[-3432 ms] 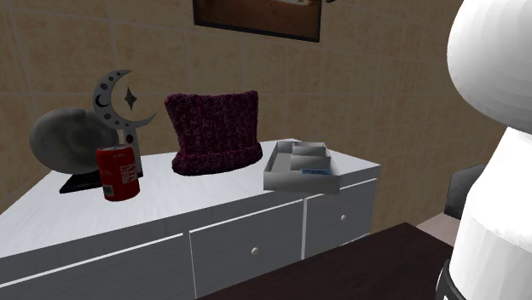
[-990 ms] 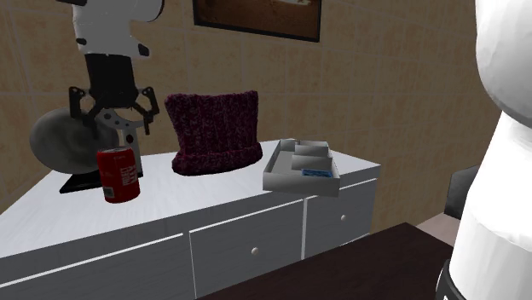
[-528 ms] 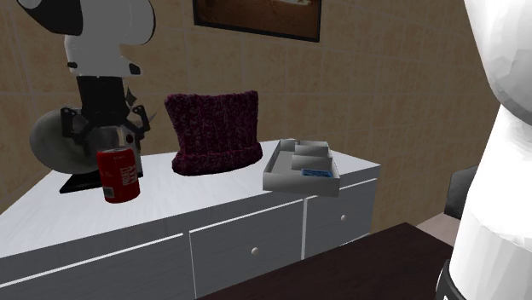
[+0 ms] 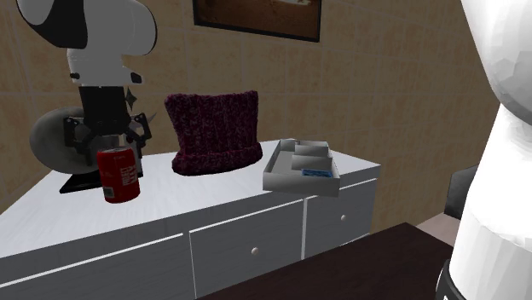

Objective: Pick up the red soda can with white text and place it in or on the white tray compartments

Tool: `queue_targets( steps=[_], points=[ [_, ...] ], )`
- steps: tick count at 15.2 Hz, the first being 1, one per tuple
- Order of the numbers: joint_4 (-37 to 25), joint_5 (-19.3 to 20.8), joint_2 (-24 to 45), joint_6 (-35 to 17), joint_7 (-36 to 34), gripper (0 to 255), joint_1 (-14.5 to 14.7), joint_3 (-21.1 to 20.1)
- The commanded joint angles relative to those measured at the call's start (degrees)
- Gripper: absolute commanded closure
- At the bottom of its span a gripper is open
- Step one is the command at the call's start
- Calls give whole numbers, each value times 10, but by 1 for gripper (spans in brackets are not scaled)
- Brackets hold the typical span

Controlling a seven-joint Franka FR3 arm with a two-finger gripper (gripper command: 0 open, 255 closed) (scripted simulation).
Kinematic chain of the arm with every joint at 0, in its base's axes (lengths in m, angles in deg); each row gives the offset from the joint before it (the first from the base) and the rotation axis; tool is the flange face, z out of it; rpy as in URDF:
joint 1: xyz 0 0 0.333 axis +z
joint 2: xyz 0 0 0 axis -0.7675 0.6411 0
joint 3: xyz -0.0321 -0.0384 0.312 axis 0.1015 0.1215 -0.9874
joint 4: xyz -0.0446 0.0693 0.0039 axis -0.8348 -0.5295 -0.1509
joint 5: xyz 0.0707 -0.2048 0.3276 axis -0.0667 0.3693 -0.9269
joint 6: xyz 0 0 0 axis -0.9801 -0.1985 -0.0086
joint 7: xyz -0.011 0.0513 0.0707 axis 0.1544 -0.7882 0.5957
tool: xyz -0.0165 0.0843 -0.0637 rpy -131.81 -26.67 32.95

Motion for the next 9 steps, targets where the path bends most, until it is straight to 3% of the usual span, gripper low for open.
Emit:
queue_targets(
  steps=[1,2,3,9],
  points=[
    [0,0,0,0,0,0,0,0],
    [0,0,0,0,0,0,0,0],
    [0,0,0,0,0,255,0,0],
    [0,0,0,0,0,255,0,0]
  ],
)
